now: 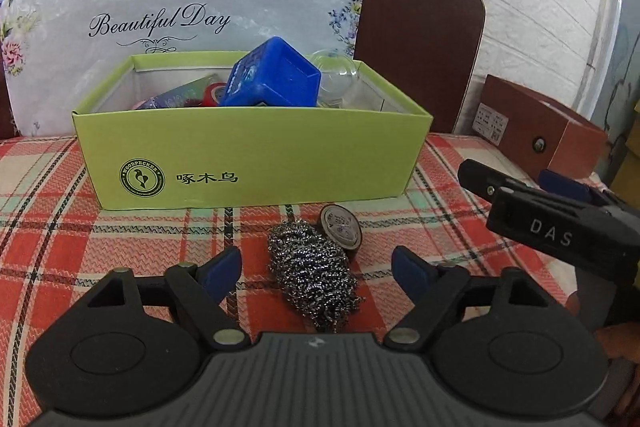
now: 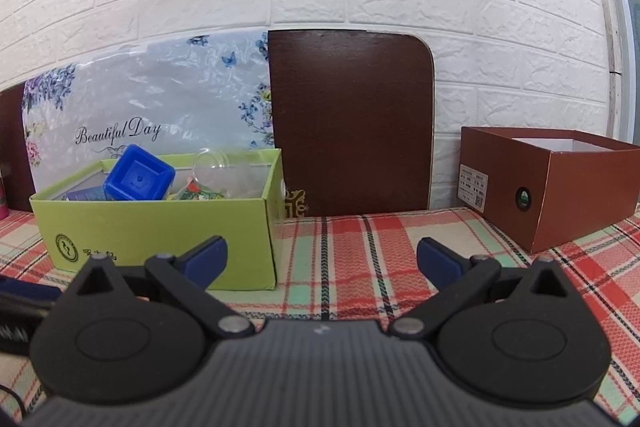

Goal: Organize objects
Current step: 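Grasp steel wool with left tool while right tool grasps black tape roll, then carry steel wool and black tape into the lime box and open both tools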

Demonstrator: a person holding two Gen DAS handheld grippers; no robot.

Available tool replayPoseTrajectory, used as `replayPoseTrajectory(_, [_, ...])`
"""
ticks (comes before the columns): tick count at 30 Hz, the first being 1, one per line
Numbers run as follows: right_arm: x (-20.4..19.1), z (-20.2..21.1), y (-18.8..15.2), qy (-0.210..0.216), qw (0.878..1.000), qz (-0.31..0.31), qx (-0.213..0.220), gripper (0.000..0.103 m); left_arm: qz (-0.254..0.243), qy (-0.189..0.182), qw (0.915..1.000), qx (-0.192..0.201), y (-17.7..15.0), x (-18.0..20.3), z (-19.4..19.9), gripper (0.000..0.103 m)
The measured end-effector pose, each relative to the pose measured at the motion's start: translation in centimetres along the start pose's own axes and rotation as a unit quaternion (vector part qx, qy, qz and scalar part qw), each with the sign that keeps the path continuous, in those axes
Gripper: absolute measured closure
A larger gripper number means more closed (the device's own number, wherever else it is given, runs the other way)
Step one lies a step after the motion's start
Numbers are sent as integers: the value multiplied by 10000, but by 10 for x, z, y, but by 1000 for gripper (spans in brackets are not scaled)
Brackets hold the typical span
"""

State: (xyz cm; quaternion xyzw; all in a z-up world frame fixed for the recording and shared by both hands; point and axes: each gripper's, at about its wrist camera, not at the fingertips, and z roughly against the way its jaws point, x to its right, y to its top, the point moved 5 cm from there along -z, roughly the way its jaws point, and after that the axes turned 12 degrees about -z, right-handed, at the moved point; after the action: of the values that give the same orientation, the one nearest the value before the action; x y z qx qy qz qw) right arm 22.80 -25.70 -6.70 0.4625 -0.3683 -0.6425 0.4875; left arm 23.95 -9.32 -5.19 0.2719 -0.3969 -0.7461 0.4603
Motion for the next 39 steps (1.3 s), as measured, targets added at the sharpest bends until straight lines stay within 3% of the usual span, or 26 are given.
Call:
replayPoseTrajectory(1, [0,-2,-2,27,10000,-26,-63,0,4,55,10000,-35,-2,-2,-2,47])
replayPoseTrajectory(3, [-2,-6,-6,151,9996,-99,-227,0,202,-68,9998,-66,-5,-9,-6,55])
replayPoseTrajectory(6, [-7,-10,-12,298,9986,-95,-417,4,568,-223,9981,-24,-7,-20,-5,58])
replayPoseTrajectory(10, [-20,-14,-21,478,9965,93,-682,16,584,-146,9982,-1,-7,-27,-3,61])
replayPoseTrajectory(14, [-37,-17,-29,699,9927,274,-949,27,530,48,9986,2,-7,-32,-1,62])
replayPoseTrajectory(24, [-77,-23,-47,1114,9790,926,-1435,50,659,-41,9978,-67,-11,-38,-1,60])
replayPoseTrajectory(30, [-86,-40,-57,1122,9728,1004,-1760,68,778,-128,9968,-83,-13,-41,-2,60])
replayPoseTrajectory(39, [-87,-49,-56,1162,9726,902,-1800,69,844,-168,9962,-108,-16,-42,-5,54])
